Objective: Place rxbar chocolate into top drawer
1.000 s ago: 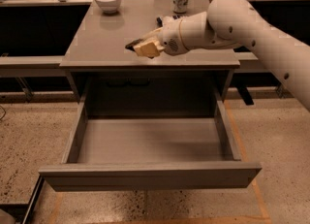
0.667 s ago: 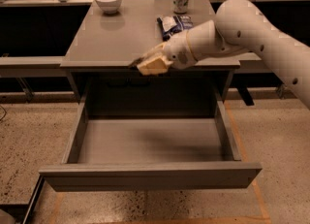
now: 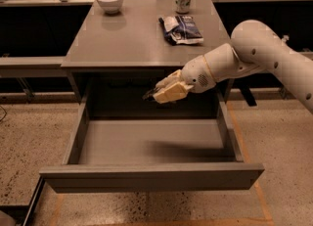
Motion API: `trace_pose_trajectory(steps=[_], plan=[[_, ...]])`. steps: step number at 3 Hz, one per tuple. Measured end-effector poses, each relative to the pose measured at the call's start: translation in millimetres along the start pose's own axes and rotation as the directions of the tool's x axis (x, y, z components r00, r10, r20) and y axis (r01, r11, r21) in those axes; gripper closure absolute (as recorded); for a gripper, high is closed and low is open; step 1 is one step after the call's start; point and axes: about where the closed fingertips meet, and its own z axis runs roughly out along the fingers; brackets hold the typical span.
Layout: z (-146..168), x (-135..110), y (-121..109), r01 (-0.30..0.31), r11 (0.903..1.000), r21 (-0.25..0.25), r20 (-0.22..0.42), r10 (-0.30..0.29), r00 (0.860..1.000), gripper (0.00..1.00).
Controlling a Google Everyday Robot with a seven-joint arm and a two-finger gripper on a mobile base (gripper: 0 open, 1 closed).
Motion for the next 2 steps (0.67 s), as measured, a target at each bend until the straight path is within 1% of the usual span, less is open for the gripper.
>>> trace_pose_trajectory(steps=[1,2], plan=[[18.6,47.7,2.8,-0.096,0.9920,-0.082,-0.050,0.092,0.994,1.00],[20.9,51.9,3.1,-0.104,0.9904,-0.091,-0.053,0.100,0.994,1.00]])
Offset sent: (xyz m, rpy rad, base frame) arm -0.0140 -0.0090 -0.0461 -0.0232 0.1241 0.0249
